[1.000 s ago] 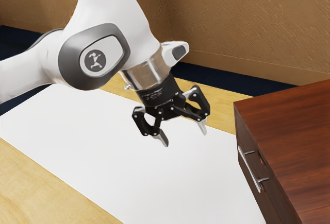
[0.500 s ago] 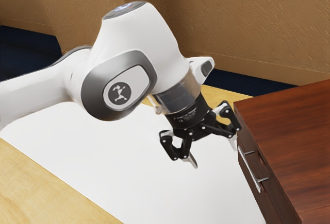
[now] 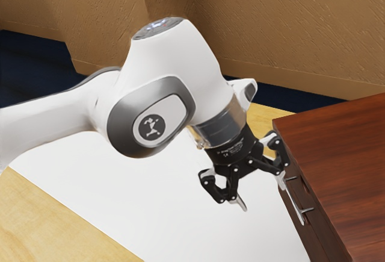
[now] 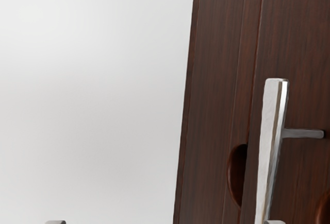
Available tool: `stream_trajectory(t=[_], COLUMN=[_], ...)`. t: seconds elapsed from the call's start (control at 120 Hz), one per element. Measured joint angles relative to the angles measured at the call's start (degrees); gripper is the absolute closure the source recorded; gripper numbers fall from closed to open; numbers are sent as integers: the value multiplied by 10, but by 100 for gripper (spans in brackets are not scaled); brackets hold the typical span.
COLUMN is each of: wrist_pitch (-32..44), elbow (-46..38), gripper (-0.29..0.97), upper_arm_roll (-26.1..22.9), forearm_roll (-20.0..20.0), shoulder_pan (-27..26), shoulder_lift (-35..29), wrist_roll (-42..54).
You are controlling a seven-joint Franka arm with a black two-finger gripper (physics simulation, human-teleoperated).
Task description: Pull the drawer handle with one arm to open the drawer
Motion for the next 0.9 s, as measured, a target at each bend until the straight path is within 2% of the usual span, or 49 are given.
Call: stream_trajectory(t=[0.475,0.9], wrist_pitch=[64,69], elbow=[0,-10], gripper=[22,28], upper_arm_roll=[-1,0], forearm_roll=[5,5], shoulder_pan=[-6,-2], shoulder_lift=[39,36], wrist_roll=[-33,-48])
